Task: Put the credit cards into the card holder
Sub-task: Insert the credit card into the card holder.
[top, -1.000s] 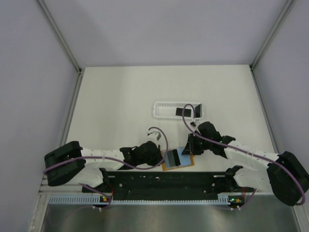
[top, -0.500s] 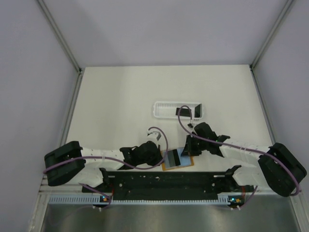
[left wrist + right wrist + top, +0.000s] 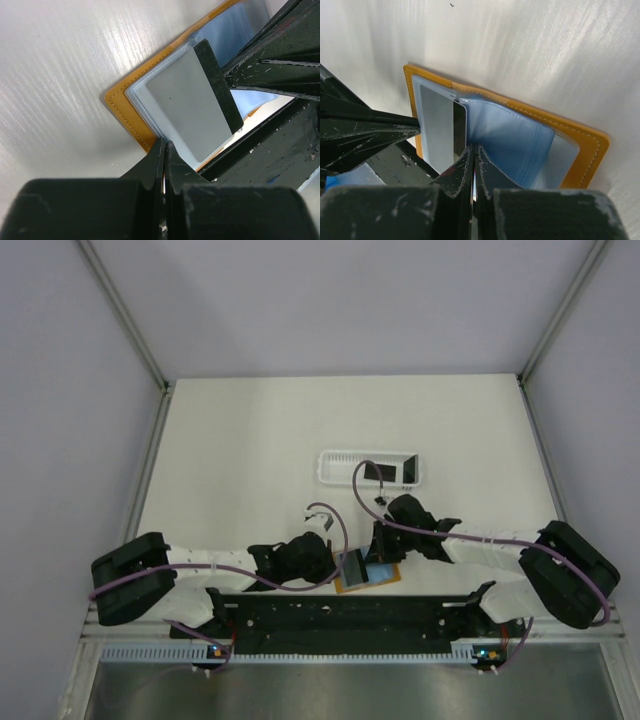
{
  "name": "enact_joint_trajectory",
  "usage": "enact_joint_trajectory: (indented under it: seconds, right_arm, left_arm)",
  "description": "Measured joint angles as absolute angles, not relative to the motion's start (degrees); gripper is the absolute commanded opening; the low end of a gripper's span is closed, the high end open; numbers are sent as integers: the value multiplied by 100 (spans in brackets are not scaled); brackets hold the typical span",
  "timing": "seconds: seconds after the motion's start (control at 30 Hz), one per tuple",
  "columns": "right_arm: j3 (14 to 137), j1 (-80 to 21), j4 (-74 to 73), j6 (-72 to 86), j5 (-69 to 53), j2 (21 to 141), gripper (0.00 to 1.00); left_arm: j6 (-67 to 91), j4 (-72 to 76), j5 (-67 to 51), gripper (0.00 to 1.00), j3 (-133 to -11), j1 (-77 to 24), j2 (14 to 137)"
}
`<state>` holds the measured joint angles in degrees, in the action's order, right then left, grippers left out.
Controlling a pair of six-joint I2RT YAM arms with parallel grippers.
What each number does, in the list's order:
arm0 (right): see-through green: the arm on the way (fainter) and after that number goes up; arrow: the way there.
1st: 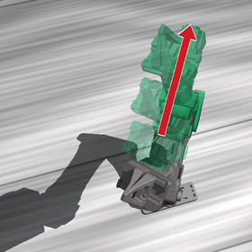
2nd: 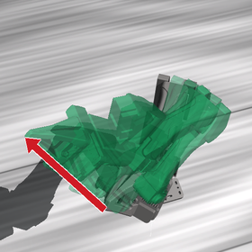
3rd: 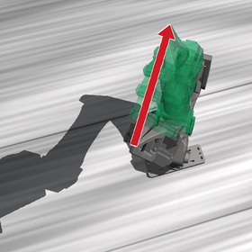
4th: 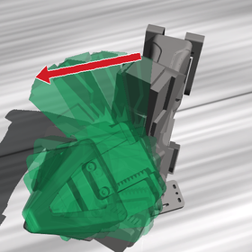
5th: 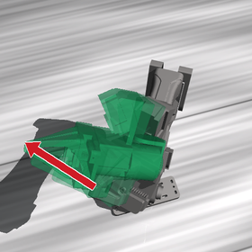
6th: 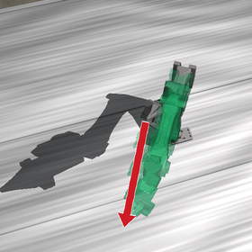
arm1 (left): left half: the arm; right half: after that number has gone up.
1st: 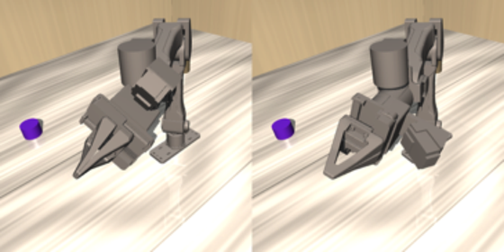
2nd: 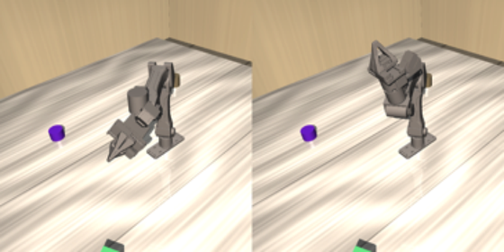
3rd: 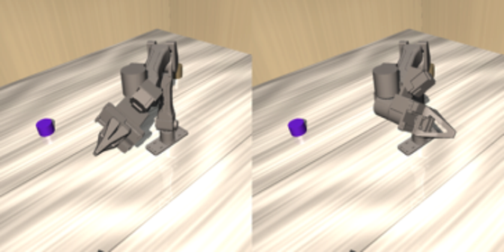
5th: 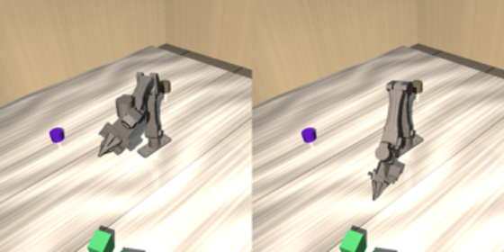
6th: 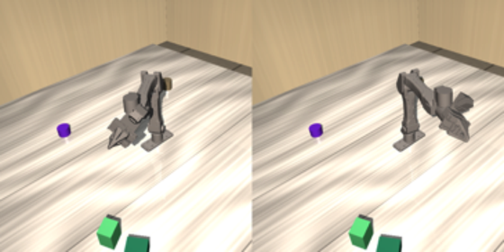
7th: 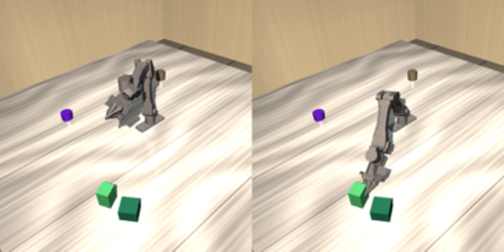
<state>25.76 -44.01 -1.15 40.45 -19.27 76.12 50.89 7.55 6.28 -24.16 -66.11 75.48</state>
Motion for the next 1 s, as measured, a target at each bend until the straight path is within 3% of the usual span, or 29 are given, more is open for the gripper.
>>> enact_joint_trajectory:
  seconds: [0.67,0.87,1.0]
  right_arm:
    - [3208,-5238,-617,4160,-854,7918,0]
    - [3312,-5369,-1481,4082,-228,7135,26]
    - [3697,-5310,-2056,3924,329,6558,36]
  left_arm:
    - [5089,637,637,0,-2416,-6611,7474]
    - [5078,609,738,0,-2416,-6611,7452]
    - [5019,563,805,0,-2432,-6591,7446]
